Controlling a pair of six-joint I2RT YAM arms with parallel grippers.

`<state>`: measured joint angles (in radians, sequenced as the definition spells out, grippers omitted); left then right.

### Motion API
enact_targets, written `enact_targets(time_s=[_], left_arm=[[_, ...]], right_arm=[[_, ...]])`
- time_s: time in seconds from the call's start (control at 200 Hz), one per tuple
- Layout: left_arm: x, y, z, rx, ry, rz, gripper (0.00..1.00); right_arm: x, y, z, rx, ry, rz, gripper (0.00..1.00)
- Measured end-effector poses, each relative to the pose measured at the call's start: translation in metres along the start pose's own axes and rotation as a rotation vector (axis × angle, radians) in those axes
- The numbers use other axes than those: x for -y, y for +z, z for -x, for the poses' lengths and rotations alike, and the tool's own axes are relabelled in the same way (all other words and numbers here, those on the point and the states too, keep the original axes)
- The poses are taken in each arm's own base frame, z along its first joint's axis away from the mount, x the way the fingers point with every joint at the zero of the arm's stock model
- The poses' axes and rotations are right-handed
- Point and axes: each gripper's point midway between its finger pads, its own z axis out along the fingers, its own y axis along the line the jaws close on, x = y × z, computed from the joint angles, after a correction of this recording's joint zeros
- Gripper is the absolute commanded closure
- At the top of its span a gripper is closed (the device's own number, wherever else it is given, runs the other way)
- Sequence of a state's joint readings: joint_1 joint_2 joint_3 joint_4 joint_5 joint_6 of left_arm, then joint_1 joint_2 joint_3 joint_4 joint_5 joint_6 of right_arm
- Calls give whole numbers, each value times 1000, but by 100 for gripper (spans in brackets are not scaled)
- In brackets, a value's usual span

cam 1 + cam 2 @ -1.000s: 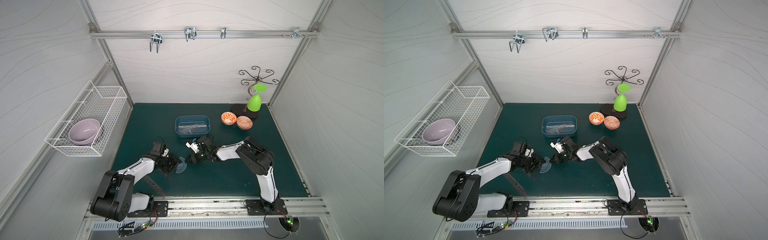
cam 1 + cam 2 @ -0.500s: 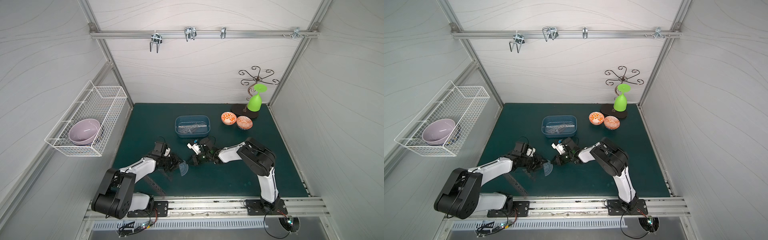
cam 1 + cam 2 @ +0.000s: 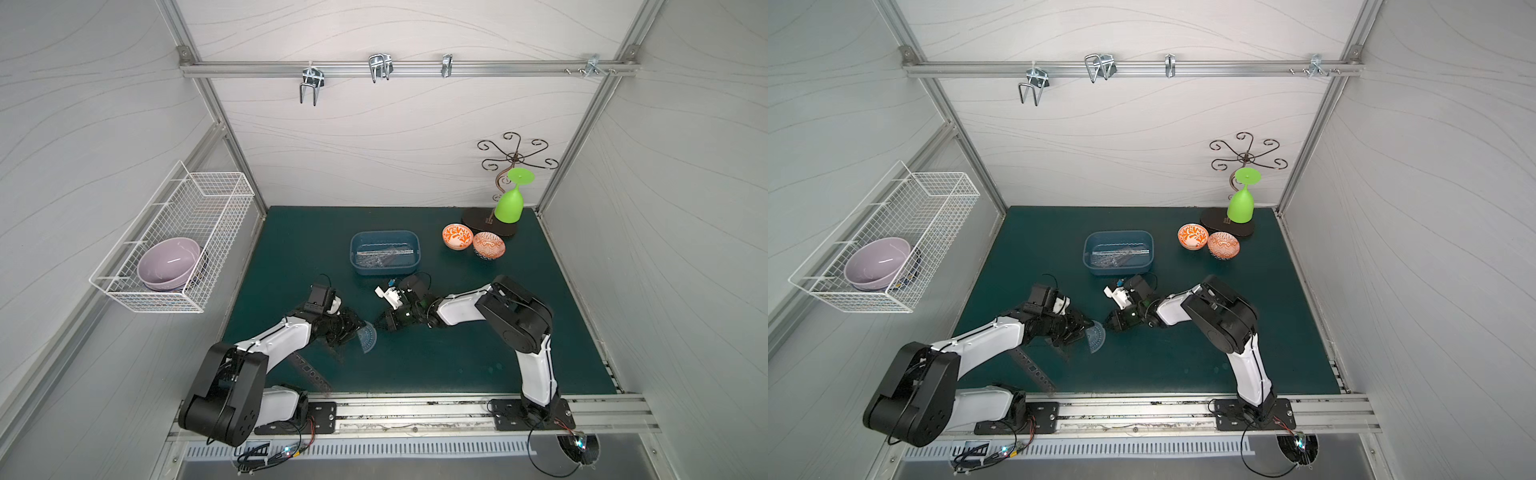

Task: Put the scattered rulers into the storage box
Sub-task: Pick up the ruler from the center of the board.

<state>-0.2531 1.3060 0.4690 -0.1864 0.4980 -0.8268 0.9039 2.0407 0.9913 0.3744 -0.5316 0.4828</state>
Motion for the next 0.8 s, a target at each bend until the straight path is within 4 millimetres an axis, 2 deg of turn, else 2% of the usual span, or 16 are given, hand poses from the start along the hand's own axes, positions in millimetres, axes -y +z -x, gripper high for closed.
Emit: enact_targets(time_s=[0.245, 0.38, 0.64, 0.8], left_arm=[[1, 0, 0, 3, 5, -7, 47], [1, 0, 0, 2, 8, -10, 44], [2, 1, 0, -6, 10, -11, 43], [9, 5, 2, -18, 20, -37, 43]], right_arm=[[-5, -16, -13, -32, 55, -13, 90], [-6, -18, -15, -47, 83, -18, 90], [-23, -16, 4, -30, 62, 16, 90], [-26, -14, 11, -22, 53, 24, 90]])
